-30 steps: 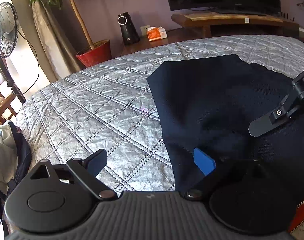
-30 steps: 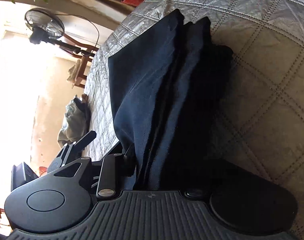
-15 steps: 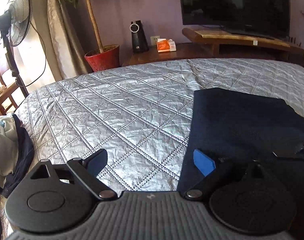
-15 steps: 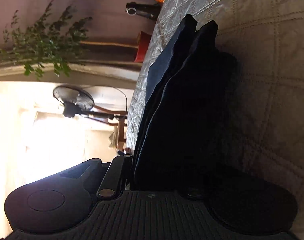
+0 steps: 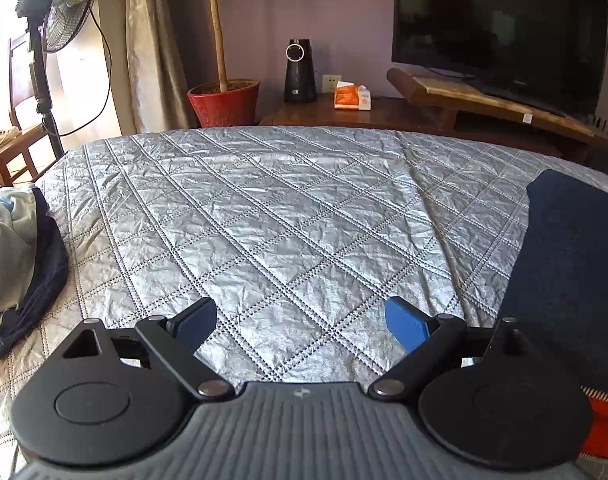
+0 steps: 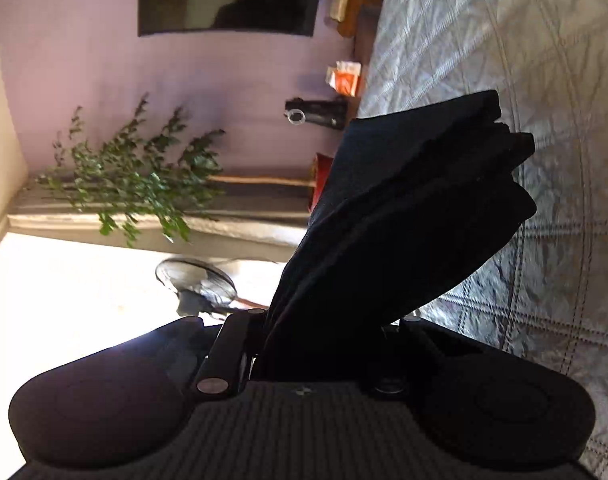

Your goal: Fold clothes

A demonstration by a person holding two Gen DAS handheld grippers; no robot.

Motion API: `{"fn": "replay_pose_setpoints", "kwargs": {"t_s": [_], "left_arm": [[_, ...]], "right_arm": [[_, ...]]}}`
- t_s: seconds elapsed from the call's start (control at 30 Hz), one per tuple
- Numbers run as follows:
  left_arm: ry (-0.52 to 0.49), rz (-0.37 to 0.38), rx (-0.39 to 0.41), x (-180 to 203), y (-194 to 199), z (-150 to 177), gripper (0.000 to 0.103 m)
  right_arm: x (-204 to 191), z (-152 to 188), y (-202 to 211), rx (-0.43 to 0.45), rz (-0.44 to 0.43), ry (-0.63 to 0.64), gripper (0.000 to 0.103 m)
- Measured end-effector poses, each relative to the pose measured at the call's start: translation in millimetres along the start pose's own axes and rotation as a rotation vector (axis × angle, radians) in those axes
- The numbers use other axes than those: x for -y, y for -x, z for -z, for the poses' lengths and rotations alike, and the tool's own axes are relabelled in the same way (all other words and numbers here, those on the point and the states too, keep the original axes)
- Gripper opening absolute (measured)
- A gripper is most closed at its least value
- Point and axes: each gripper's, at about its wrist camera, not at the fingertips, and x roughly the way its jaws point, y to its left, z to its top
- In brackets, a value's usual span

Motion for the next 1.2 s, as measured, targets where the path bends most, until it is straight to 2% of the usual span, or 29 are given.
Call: {"fn": "replay_pose_setpoints", "kwargs": {"t_s": [0.17,0.3,0.47,0.7,0.9,1.0,1.13,1.17,1.2], "left_arm": [[0.007,0.007,0.01,2,4,5,0.089],[0.024,0.021,0.021,6,7,5,0.089],[0.058,0.073,0.007,12,15,0,0.089],[0.062,0.105,0.015,27,25,-4,0.089],[0.017,0.123,0.007,50,28,-1,0.089],[-0.015,0.13,0.008,60,30,0,0.089],[-0.055,0.137,0.009,65,31,1,0.089],[-0.064,0.138,0.008,66,31,1,0.089],[-0.069,0.139,0.007,66,31,1,0.089]], "right_arm": [[-24,-23,31,0.103,-0.059,0.029,0.015],[-53,-55,65,0.176,-0.074,0.107,0.015],[-74,-98,115,0.331,-0.073,0.158,0.015],[-80,-157,170,0.535,0.072,0.222,0.015],[-66,-187,180,0.675,0.136,0.241,0.015],[-40,-200,175,0.731,0.195,0.2,0.015],[17,-207,162,0.742,0.403,0.065,0.015],[23,-204,165,0.769,0.41,0.067,0.016],[29,-201,167,0.795,0.417,0.068,0.022]]}}
